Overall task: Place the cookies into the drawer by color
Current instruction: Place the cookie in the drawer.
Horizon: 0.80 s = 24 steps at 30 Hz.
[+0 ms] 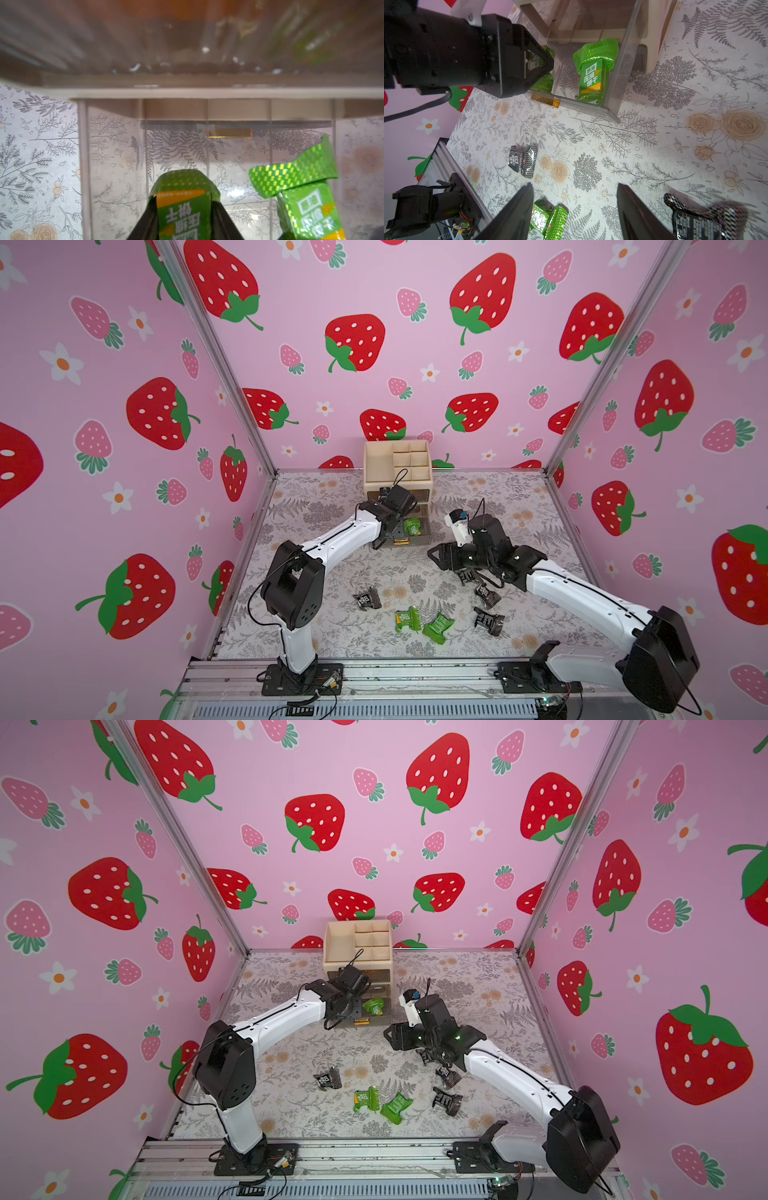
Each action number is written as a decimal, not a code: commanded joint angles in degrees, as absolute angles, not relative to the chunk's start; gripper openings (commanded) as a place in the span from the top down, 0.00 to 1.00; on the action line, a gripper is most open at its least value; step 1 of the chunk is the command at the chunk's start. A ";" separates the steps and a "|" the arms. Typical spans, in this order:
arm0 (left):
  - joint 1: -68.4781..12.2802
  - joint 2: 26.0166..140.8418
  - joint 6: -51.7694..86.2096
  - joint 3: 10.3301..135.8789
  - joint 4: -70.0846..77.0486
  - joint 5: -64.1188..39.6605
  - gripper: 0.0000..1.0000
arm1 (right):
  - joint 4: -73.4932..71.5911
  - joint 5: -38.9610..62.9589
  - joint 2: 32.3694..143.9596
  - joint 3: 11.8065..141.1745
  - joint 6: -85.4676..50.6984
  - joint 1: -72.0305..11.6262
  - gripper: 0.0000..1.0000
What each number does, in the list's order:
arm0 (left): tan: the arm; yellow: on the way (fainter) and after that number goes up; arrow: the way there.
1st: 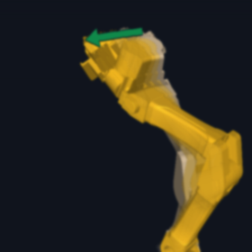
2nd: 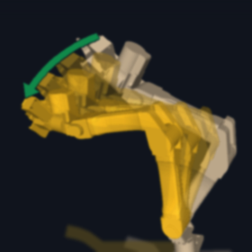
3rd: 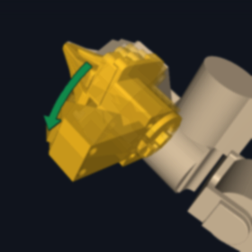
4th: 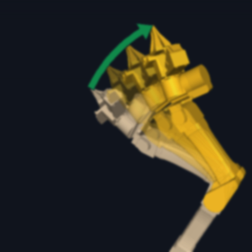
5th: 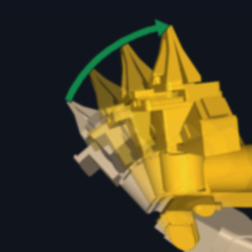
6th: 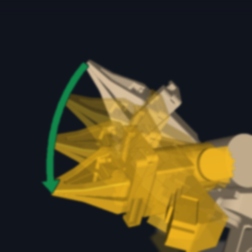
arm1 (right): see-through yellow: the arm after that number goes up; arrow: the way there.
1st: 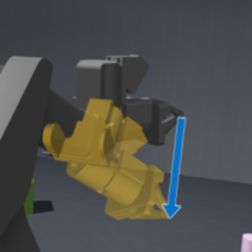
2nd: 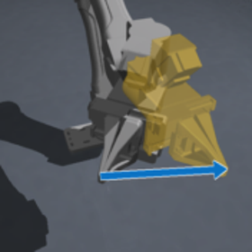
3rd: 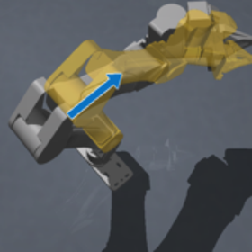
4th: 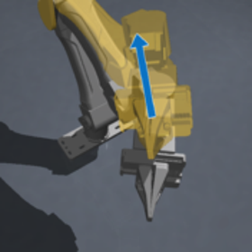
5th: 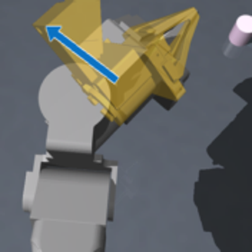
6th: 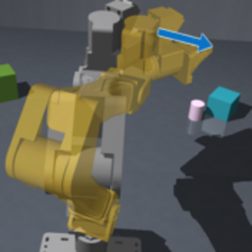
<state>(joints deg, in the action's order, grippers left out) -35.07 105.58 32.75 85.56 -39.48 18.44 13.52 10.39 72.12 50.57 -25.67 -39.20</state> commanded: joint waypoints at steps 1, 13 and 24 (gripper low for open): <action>-34.63 108.34 32.27 87.99 -42.83 17.99 0.58 | 14.15 10.20 71.48 50.73 -25.14 -38.93 0.31; -34.34 108.74 31.73 89.19 -43.74 17.55 0.54 | 14.77 9.98 71.31 50.74 -24.97 -38.90 0.31; -34.77 104.65 30.66 89.57 -42.45 16.09 0.54 | 15.10 9.84 71.06 50.95 -25.22 -38.85 0.31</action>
